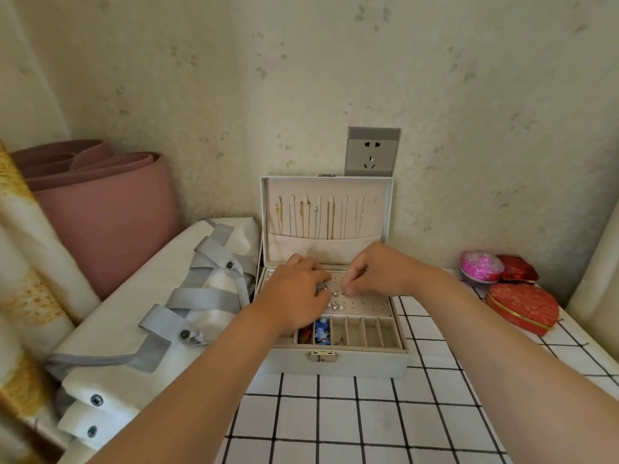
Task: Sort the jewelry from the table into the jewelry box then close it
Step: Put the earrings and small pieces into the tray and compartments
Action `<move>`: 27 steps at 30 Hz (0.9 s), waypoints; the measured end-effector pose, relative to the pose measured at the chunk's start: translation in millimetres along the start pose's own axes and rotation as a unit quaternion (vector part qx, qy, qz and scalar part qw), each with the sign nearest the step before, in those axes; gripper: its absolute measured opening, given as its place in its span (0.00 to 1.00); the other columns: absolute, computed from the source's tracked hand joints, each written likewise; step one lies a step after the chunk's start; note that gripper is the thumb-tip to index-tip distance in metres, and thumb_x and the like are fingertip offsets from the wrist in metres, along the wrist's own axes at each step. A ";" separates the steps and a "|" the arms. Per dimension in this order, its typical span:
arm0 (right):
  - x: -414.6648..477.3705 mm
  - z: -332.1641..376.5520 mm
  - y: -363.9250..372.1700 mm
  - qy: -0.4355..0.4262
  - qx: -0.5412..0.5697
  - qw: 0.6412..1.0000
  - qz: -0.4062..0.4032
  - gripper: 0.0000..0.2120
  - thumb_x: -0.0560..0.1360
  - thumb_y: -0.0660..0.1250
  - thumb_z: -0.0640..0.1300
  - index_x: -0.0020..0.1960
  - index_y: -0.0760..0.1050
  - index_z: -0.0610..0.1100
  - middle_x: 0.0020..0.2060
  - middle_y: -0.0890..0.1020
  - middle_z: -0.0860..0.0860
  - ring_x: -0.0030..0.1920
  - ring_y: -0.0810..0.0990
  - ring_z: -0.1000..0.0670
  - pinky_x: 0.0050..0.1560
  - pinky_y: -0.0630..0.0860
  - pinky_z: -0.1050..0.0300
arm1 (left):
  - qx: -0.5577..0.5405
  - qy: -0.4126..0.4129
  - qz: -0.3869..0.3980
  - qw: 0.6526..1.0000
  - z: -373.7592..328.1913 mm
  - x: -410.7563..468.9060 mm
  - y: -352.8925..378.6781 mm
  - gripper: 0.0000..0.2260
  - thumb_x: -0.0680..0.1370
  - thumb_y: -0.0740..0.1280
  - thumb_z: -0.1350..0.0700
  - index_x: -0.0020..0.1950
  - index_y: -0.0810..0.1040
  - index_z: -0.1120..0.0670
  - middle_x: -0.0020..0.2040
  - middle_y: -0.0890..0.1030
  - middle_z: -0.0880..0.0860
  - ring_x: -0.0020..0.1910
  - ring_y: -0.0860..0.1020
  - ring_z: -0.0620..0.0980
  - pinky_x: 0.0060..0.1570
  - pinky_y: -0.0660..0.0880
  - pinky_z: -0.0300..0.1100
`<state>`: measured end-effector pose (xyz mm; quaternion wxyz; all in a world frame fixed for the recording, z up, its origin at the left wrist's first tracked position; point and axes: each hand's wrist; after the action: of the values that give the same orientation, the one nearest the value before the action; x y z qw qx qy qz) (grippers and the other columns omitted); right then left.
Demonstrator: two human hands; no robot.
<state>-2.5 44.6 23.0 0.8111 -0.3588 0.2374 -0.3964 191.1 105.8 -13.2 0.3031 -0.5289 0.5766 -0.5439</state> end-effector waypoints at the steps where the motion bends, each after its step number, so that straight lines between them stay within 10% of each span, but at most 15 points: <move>1: 0.2 0.9 1.3 -0.003 0.002 1.000 -0.004 0.04 0.71 0.77 0.43 0.42 0.86 0.52 0.38 0.86 0.59 0.44 0.83 0.61 0.51 0.77 0.63 | -0.005 -0.003 -0.001 1.000 -0.2 -0.4 0.4 0.19 0.81 0.60 0.47 0.71 0.73 0.49 0.65 0.73 0.47 0.65 0.64 0.48 0.66 0.65 0.48; 10: 1.6 15.8 3.5 0.012 0.181 0.978 -0.103 0.02 0.74 0.74 0.42 0.43 0.85 0.47 0.31 0.83 0.54 0.27 0.75 0.55 0.29 0.69 0.66 | -0.308 -0.056 -0.104 0.944 -12.9 6.9 -14.6 0.11 0.77 0.69 0.59 0.54 0.80 0.44 0.47 0.82 0.40 0.49 0.77 0.35 0.50 0.73 0.29; 14: 2.2 17.2 1.3 0.040 0.298 0.952 -0.061 0.05 0.76 0.73 0.44 0.51 0.84 0.44 0.42 0.86 0.47 0.29 0.75 0.54 0.28 0.66 0.62 | -0.379 -0.099 -0.144 0.909 -14.5 9.1 -18.3 0.07 0.76 0.72 0.57 0.52 0.83 0.47 0.44 0.85 0.44 0.45 0.81 0.40 0.52 0.80 0.43; 27: 1.5 26.7 1.5 0.036 0.343 0.935 -0.086 0.09 0.77 0.71 0.47 0.54 0.82 0.44 0.43 0.85 0.49 0.29 0.74 0.54 0.28 0.66 0.61 | -0.466 -0.185 -0.180 0.846 -15.9 11.5 -25.6 0.01 0.74 0.74 0.53 0.44 0.85 0.49 0.42 0.86 0.47 0.45 0.83 0.43 0.56 0.79 0.46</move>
<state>17.0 54.5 38.5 0.8383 -0.0632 0.0843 -0.5349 180.5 103.8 17.3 0.0194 -0.7933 0.5901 -0.1484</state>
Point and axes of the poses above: each hand's wrist, its own x-axis towards the middle knuckle, its own y-axis out of the palm, z = x × y
